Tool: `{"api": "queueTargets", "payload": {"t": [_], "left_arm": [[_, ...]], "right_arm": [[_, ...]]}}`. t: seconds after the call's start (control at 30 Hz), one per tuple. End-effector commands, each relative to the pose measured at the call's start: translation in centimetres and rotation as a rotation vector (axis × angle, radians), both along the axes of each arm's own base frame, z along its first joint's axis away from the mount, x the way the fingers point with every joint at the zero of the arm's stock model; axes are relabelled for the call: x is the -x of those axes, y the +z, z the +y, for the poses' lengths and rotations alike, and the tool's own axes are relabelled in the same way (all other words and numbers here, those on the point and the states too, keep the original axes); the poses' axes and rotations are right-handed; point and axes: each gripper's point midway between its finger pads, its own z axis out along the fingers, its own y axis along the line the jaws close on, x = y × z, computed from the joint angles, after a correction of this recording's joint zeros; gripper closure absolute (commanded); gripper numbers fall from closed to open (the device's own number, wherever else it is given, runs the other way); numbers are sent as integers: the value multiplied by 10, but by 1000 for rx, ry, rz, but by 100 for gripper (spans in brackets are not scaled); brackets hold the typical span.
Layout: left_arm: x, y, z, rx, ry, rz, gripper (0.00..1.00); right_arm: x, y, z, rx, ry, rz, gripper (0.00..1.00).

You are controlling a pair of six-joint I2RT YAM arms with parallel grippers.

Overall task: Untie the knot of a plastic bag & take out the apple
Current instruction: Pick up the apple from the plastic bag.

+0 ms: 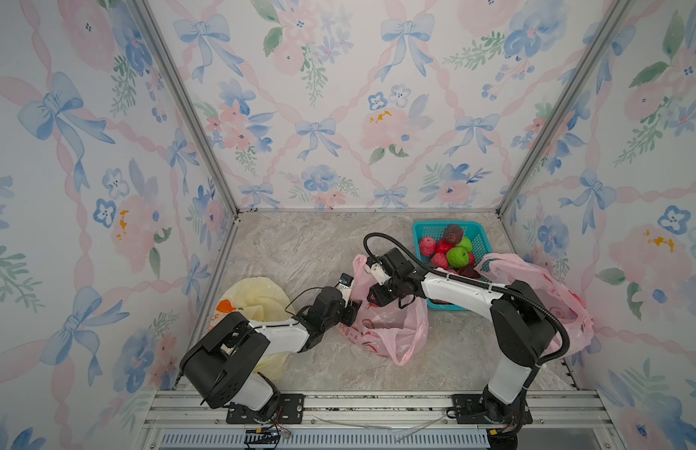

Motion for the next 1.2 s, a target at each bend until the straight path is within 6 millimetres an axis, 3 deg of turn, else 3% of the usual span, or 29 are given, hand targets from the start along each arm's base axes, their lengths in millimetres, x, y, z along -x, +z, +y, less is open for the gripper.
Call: {"api": "queueTargets", "payload": {"t": [0.0,0.27,0.47,0.6,0.7,0.77,0.83,1.0,1.17], "left_arm": [[-12,-10,14,-34,80,1,66],[-13,-21,21,-29,109,27,64],[-13,-21,20,-20,101,34,64],[-15,-20,19,-10,98,37,64],[-16,-20,20,-7,101,39,64],[-17,-20,23,-5,119,40,64],[-18,-23,28,-19,147,50,64],[-25,-34,42,-93,225,78,63],[-29,-37,46,-110,262,77,63]], "right_arm": [[6,-1,3,13,19,21,52],[-1,-11,8,-9,25,4,28],[-4,-26,16,5,49,-4,23],[-7,-40,17,49,49,-16,26],[-12,-45,16,78,33,-39,47],[-12,-41,14,72,22,-50,58],[-10,-35,9,74,22,-68,63],[8,-10,-3,67,137,-58,60],[25,33,-11,-95,214,28,59]]}}
